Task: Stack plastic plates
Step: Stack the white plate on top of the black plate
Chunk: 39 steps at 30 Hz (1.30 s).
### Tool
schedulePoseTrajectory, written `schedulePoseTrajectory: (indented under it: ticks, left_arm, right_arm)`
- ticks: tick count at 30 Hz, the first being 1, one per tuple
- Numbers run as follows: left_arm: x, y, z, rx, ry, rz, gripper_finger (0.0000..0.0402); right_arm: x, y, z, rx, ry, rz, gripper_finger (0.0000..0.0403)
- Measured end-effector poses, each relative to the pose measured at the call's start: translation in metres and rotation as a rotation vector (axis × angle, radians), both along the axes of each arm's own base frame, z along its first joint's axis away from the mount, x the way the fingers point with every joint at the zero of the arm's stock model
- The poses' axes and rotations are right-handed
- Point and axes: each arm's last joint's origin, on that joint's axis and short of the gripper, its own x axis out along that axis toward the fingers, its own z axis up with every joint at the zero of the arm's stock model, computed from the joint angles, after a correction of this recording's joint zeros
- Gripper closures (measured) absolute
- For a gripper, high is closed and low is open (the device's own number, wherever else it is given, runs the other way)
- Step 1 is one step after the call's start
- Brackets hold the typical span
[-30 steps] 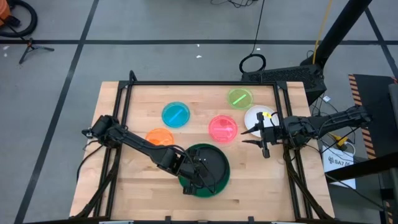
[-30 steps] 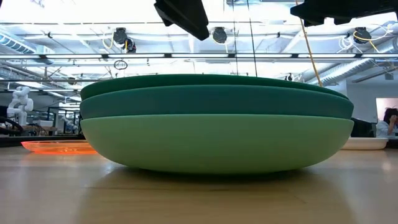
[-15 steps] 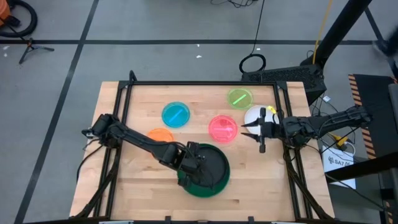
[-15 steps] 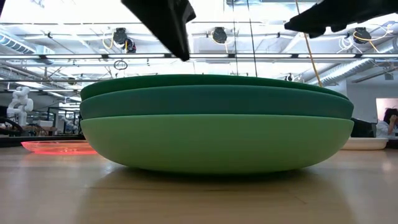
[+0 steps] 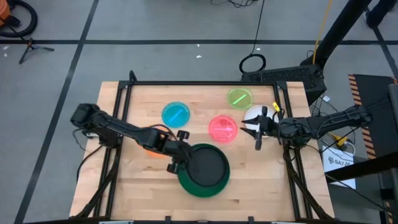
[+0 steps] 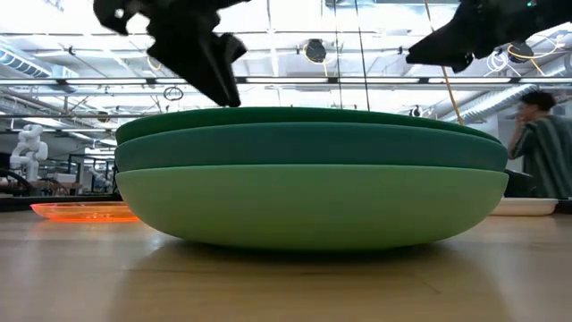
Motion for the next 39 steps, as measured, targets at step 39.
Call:
schedulePoseTrajectory:
  ticks: [39]
  left_arm:
    - [-0.147,0.060,0.019,0.103,-0.614,0.090,0.0325]
  right_arm:
    - [0.054,-0.014,-0.001,0.804,0.684,-0.667,0.0273]
